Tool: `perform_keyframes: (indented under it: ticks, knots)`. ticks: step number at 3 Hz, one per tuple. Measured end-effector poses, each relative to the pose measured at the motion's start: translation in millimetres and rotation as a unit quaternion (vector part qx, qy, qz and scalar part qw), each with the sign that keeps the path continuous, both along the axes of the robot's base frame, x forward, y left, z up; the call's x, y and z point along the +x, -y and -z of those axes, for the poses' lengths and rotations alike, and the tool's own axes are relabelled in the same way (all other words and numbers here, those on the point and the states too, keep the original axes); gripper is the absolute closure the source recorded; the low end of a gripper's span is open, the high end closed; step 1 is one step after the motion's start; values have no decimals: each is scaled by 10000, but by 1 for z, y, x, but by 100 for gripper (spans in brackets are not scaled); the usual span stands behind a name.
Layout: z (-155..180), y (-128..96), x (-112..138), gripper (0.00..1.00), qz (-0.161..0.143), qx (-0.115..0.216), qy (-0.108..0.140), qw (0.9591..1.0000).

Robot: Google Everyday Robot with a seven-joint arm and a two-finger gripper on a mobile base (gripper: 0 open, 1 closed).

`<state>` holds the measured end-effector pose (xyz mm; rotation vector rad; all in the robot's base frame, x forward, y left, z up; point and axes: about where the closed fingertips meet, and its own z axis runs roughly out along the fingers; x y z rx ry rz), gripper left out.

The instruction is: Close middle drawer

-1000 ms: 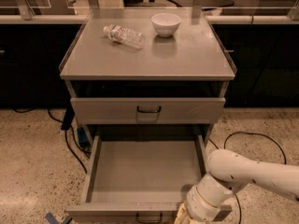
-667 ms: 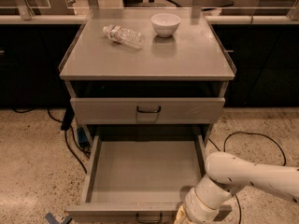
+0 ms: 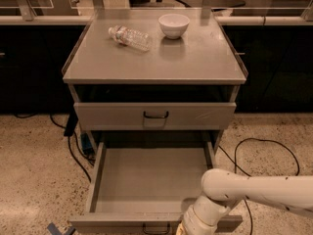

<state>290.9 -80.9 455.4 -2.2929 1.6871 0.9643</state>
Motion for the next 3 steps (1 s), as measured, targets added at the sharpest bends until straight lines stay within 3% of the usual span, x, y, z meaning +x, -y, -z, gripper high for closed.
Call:
perform_keyframes:
  ticks: [1, 2, 3]
  knots:
    - [9, -13, 0, 100, -78, -158, 395, 9991]
    - [10, -18, -7, 100, -76, -537, 1016, 9933]
    - [8, -15, -6, 100, 99, -831, 1625, 9832]
